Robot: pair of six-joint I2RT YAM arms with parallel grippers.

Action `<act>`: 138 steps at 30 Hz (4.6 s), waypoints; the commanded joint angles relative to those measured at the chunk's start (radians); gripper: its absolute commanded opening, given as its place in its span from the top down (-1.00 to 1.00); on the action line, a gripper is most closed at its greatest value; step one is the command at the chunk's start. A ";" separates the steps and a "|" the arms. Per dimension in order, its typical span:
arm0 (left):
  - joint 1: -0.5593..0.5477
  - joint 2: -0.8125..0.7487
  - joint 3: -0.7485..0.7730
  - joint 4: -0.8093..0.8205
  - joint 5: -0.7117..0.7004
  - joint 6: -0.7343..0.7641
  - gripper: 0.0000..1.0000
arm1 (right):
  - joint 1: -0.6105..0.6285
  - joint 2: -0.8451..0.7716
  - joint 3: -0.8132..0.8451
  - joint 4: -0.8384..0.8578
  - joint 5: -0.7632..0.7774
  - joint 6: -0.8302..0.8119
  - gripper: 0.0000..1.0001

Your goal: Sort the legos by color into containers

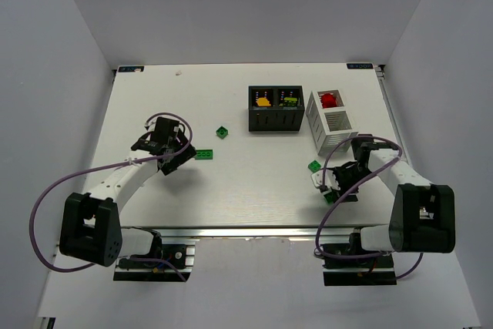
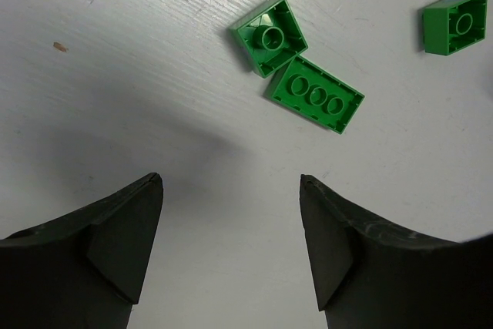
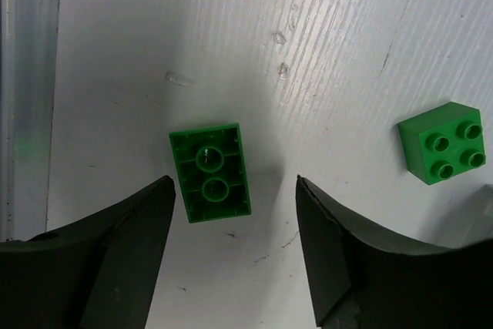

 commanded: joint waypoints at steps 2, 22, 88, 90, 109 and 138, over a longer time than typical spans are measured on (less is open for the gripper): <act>0.007 -0.032 -0.002 0.019 -0.014 -0.001 -0.62 | 0.010 0.027 -0.012 0.028 0.023 0.003 -0.31; 0.051 0.049 0.025 0.088 0.027 -0.123 -0.73 | 0.012 -0.070 0.231 -0.001 -0.351 0.334 0.91; 0.091 0.503 0.367 -0.029 -0.008 -0.137 -0.20 | -0.092 -0.081 0.327 0.670 -0.383 1.232 -0.31; 0.091 0.509 0.370 -0.027 0.005 -0.132 -0.02 | -0.091 -0.085 0.322 0.676 -0.386 1.235 -0.31; -0.104 0.361 0.539 0.175 0.372 0.015 0.99 | -0.096 -0.166 0.265 0.947 -0.236 1.606 0.10; -0.523 1.042 1.284 0.744 0.532 0.081 0.84 | -0.229 -0.240 0.248 1.035 -0.116 1.856 1.00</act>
